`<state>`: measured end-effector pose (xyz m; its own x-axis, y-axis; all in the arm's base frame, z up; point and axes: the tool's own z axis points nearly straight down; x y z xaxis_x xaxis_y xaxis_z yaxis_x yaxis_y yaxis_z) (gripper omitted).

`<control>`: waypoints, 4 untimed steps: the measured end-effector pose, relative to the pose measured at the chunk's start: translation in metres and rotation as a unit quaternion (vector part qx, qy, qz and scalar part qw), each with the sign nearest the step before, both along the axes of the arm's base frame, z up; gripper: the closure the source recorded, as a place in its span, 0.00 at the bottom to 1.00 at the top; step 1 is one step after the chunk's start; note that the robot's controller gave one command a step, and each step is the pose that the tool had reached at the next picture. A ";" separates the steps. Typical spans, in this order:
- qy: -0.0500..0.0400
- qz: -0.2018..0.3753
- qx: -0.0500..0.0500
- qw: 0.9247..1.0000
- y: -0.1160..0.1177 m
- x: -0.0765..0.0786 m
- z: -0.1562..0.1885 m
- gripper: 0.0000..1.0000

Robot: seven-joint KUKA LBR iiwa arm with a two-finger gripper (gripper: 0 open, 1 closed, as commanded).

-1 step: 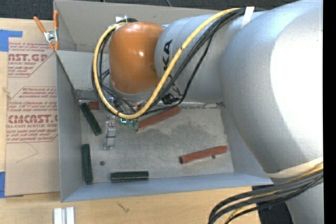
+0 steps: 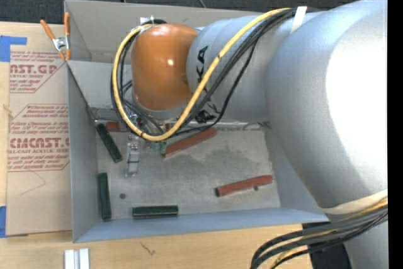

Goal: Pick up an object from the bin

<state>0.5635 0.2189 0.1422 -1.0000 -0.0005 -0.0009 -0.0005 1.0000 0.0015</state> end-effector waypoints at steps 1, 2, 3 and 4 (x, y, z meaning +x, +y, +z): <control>-0.002 -0.154 0.001 0.988 0.015 0.008 -0.046 0.00; 0.001 -0.138 -0.001 0.990 0.022 0.017 -0.032 0.00; -0.001 -0.102 0.000 0.995 0.014 0.020 -0.022 0.00; 0.000 -0.294 0.000 0.956 0.022 0.016 -0.072 0.00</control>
Offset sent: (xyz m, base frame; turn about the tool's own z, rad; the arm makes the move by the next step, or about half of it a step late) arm 0.0277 0.0247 0.0083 0.0238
